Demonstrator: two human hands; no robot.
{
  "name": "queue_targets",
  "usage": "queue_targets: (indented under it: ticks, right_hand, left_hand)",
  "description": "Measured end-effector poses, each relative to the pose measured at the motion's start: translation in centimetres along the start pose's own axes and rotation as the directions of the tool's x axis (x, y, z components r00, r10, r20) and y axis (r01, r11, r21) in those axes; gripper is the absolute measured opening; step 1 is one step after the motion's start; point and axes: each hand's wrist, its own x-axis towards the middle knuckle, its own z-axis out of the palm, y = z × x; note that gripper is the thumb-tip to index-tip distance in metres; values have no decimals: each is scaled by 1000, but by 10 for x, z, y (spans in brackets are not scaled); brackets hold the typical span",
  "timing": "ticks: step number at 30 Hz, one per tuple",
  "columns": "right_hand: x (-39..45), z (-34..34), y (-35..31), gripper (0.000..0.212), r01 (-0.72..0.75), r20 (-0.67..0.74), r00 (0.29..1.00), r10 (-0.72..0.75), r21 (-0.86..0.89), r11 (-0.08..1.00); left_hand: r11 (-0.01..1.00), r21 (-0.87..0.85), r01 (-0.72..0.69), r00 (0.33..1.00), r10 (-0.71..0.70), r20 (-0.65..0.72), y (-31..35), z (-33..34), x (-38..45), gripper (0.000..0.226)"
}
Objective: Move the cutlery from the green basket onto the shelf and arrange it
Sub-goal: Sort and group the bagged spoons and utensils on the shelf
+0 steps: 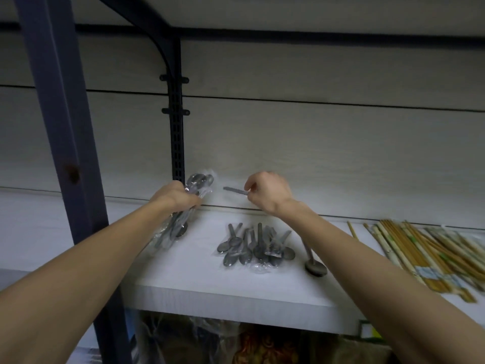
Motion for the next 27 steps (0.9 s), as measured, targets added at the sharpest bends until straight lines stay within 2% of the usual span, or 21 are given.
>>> queue_targets:
  ticks: [3,6,9,12,16,20,24,27]
  right_hand:
    - [-12,-13,8,25,-158,40,987,153,174,972]
    - [-25,-15,5,16,-245,181,963,200,283,927]
    - [-33,-10,3,33,-349,373,902,217,337,874]
    - [-36,-11,5,52,-364,329,918,223,472,803]
    - [-47,-11,2,60,-321,329,935,133,624,712]
    - [-52,0,5,52,-328,295,941,164,678,658]
    - [-55,0,11,31,-360,319,932,173,767,531]
    - [-53,-4,13,12,-370,331,929,166,819,439]
  left_hand:
    - [985,-170,-29,1000,30,4,5,2,-3,26]
    - [960,-265,-86,995,98,31,14,2,-9,17]
    - [967,-138,-213,968,228,108,18,3,-15,19]
    - [928,87,-361,928,348,133,21,8,-25,20]
    - [836,224,-501,865,473,170,25,24,-41,18]
    - [750,387,-537,842,503,194,22,39,-45,27]
    - [756,388,-527,848,496,184,16,43,-41,35]
    - [768,381,-515,851,510,122,11,42,-38,28]
